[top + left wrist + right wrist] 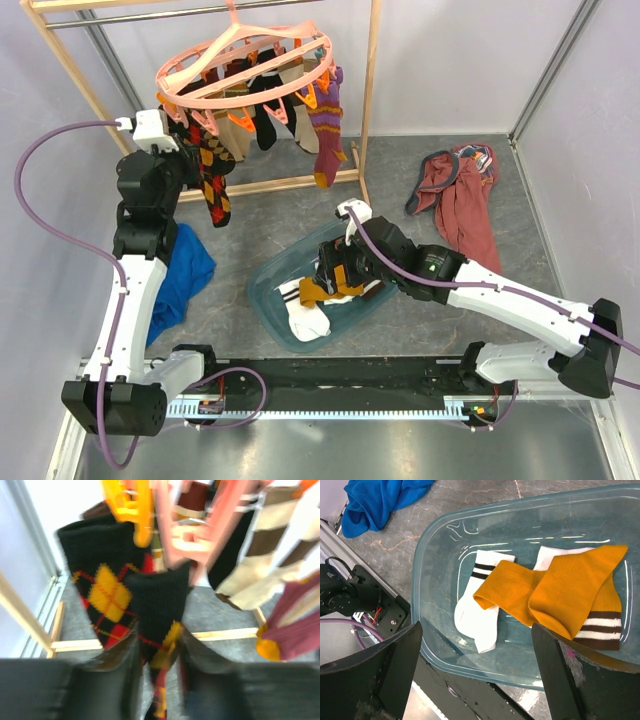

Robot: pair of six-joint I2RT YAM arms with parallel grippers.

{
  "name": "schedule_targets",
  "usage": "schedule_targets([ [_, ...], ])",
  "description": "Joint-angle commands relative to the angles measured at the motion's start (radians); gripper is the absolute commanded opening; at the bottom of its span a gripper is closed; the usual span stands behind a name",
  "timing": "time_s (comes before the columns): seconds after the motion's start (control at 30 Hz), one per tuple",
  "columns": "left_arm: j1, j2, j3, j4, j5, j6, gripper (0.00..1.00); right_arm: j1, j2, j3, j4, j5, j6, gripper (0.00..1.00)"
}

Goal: Remove the socks clipped to the hanger

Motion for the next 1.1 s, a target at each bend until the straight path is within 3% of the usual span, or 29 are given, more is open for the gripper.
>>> schedule_targets([
  [0.0, 0.005, -0.035, -0.004, 0.038, 0.139, -0.024, 0.15, 0.004, -0.046, -0.009, 0.049, 0.045, -0.012, 0.98],
  [0.07, 0.005, -0.044, 0.005, 0.024, 0.194, -0.069, 0.02, 0.004, -0.061, -0.012, 0.078, 0.079, -0.016, 0.98],
  [0.27, 0.004, -0.079, 0.023, 0.015, 0.369, -0.199, 0.02, 0.015, -0.020, 0.050, 0.256, 0.163, -0.145, 0.98],
  [0.57, 0.004, -0.116, 0.017, 0.013, 0.539, -0.323, 0.02, 0.050, 0.147, 0.184, 0.718, 0.179, -0.372, 0.95],
  [0.9, 0.002, -0.119, 0.017, 0.013, 0.625, -0.443, 0.02, 0.148, 0.403, 0.365, 0.819, 0.390, -0.530, 0.95],
  [1.07, 0.002, -0.125, 0.016, 0.008, 0.642, -0.477, 0.02, 0.157, 0.482, 0.412, 0.836, 0.507, -0.536, 0.88],
])
